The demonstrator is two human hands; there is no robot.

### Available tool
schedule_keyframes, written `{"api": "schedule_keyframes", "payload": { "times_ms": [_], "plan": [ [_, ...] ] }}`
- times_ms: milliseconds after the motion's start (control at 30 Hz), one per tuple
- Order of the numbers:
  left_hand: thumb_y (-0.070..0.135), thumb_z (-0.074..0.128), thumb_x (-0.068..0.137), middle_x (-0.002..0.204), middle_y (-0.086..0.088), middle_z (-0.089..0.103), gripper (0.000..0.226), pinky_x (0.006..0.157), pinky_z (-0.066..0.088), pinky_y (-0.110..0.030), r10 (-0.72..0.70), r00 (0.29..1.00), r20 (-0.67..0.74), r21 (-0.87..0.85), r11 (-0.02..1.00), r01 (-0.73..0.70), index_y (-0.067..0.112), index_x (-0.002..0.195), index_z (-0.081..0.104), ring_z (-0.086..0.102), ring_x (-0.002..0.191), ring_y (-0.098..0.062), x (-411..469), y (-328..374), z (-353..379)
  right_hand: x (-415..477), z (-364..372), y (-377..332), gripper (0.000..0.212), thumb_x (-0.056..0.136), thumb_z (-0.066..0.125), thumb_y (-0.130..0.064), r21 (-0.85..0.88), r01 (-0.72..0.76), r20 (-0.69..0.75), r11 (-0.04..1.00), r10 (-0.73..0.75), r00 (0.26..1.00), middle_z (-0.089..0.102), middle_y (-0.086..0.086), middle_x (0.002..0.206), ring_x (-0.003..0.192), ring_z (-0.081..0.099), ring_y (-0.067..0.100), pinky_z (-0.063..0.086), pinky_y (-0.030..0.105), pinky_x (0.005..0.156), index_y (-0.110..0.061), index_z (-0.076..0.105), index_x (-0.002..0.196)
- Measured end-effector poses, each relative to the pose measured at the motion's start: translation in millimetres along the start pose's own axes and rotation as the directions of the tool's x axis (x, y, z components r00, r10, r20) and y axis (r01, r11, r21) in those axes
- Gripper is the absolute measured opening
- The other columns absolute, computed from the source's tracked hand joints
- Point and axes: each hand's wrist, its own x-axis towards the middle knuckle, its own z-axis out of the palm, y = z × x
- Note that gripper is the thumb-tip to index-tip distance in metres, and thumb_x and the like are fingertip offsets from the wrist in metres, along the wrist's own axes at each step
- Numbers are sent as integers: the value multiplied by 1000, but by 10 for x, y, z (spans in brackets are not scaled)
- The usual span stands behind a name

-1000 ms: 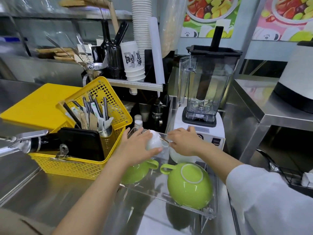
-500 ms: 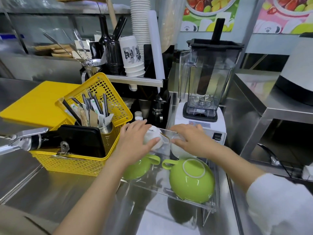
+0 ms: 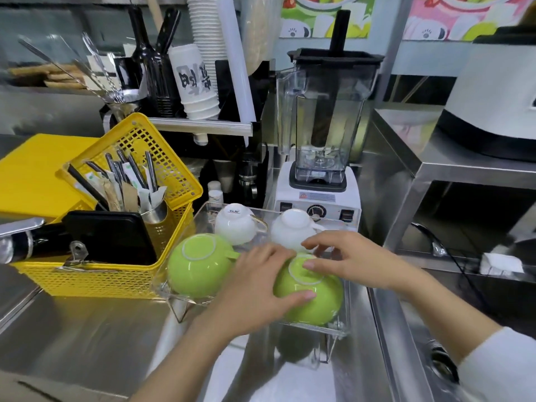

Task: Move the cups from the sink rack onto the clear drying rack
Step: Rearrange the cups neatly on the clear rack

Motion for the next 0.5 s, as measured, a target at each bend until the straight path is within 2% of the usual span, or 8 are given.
{"api": "schedule_keyframes", "payload": {
  "times_ms": [67, 133, 267, 367, 500],
  "plan": [
    [81, 33, 58, 133, 9, 42, 91, 103, 23, -30, -15, 998, 69, 92, 996, 8, 32, 134, 32, 32, 123, -11, 13, 19, 63, -14, 31, 14, 38, 79, 62, -47, -16, 3, 40, 1000, -2, 999, 65, -1, 103, 93, 59, 18, 48, 39, 87, -24, 60, 109],
    [84, 37, 54, 137, 9, 38, 98, 106, 19, -31, -30, 993, 111, 130, 991, 15, 34, 138, 23, 28, 127, -11, 17, 17, 78, -38, 49, 10, 40, 76, 66, -47, 13, 20, 95, 1000, -21, 995, 64, 1, 106, 96, 58, 18, 47, 44, 89, -23, 58, 108],
    [74, 63, 57, 141, 10, 32, 106, 109, 15, -32, -39, 987, 156, 123, 992, 19, 36, 141, 11, 22, 130, -11, 4, 32, 72, -74, 66, -5, 61, 63, 77, -46, 65, 29, 174, 997, -39, 984, 58, -14, 116, 106, 54, 3, 45, 33, 97, -38, 49, 116],
    [73, 67, 53, 143, 7, 30, 115, 111, 16, -33, -51, 984, 170, 143, 989, 27, 32, 143, 8, 22, 132, -14, 20, 38, 74, -69, 101, -7, 72, 58, 79, -48, 14, 40, 170, 999, -41, 985, 54, -14, 120, 110, 50, 4, 42, 32, 100, -43, 43, 119],
    [76, 65, 52, 141, 4, 35, 113, 111, 19, -35, -73, 989, 132, 129, 990, 55, 29, 141, 14, 25, 129, -16, 40, 72, 129, -76, 125, 2, 73, 58, 80, -46, 33, 51, 148, 998, -56, 987, 53, -12, 122, 111, 49, 5, 40, 30, 101, -42, 42, 120]
  ]
}}
